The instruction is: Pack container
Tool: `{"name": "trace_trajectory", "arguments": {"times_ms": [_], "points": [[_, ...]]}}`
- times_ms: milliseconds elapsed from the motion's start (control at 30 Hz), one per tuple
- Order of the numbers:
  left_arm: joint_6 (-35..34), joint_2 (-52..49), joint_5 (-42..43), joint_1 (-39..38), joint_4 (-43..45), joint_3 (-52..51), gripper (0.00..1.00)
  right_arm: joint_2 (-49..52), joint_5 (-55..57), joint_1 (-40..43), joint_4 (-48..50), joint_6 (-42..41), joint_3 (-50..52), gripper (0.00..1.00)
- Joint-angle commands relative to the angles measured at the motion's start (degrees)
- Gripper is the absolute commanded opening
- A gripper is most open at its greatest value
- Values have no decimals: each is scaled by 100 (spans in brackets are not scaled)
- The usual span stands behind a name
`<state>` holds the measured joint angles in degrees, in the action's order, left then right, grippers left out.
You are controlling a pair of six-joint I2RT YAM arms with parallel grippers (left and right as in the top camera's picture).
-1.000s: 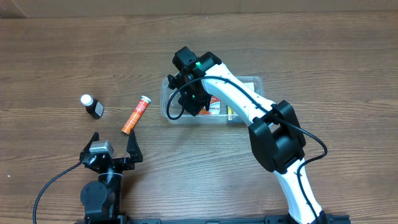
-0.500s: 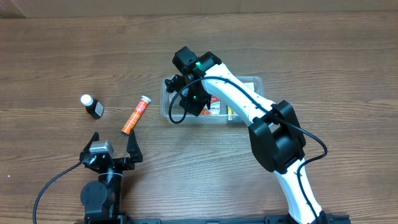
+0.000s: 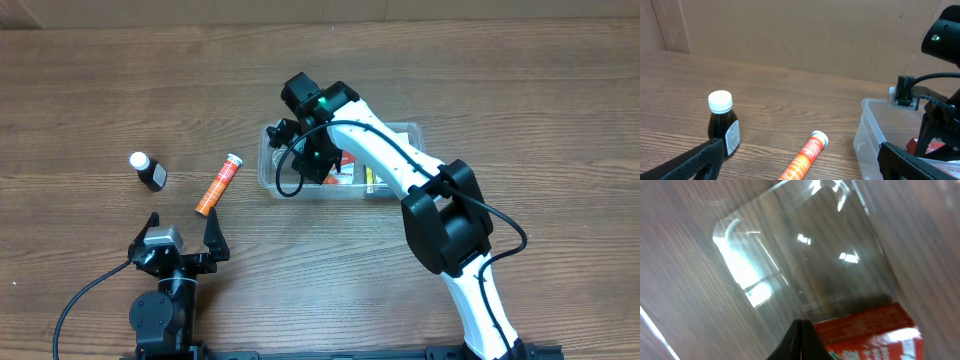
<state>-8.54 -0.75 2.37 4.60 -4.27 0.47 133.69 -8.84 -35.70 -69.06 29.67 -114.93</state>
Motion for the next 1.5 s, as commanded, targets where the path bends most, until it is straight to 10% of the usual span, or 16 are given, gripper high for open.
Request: {"name": "trace_trajectory", "arguments": {"times_ms": [0, 1033, 1333, 1467], "points": [[107, 46, 2, 26, 4, -20, 100, 114, -92, 166, -17, 42, 24, 4], [107, 46, 2, 26, 4, -20, 100, 295, 59, 452, -601, 11, -90, 4], [105, 46, 2, 26, 4, -20, 100, 295, -236, 376, -2321, -254, -3333, 4], [105, 46, 2, 26, 4, -20, 100, 293, 474, 990, -2664, -1827, -4841, 13]]}}
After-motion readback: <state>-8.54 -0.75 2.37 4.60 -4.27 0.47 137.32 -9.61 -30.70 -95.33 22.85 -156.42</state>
